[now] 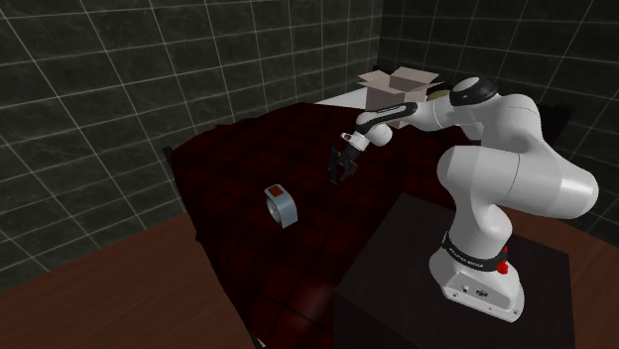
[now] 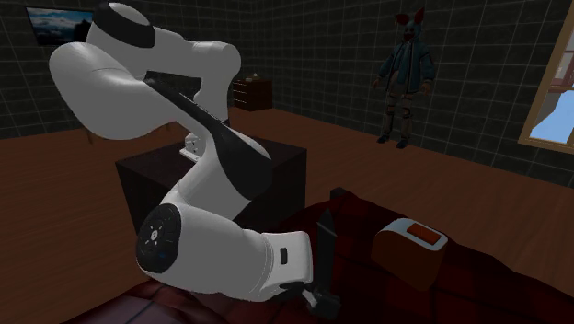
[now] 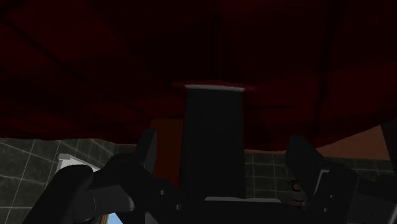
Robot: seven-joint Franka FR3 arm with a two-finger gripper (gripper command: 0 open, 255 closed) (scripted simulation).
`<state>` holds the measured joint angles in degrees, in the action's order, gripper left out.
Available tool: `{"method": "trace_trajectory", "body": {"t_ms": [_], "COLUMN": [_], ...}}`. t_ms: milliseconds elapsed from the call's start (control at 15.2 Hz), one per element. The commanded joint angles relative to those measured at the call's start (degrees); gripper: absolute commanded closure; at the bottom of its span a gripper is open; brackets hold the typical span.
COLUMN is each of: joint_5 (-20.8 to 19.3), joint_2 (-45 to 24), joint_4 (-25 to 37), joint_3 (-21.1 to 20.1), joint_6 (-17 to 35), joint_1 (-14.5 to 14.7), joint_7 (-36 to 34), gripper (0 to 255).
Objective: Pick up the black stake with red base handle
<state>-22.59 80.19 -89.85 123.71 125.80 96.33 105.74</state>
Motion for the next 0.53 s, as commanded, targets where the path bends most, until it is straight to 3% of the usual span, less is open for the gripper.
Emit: {"method": "trace_trajectory", "body": {"t_ms": [0,462], "joint_5": [-0.1,-0.7], "joint_2": [2.2,5.8], "joint_4": [3.4,7.1], "joint_3": [0.3,2.0], "joint_6": [-1.2,-0.6], "joint_1": [2.0,3.9], "joint_7": [1.7,3.6], "gripper": [0,0]}}
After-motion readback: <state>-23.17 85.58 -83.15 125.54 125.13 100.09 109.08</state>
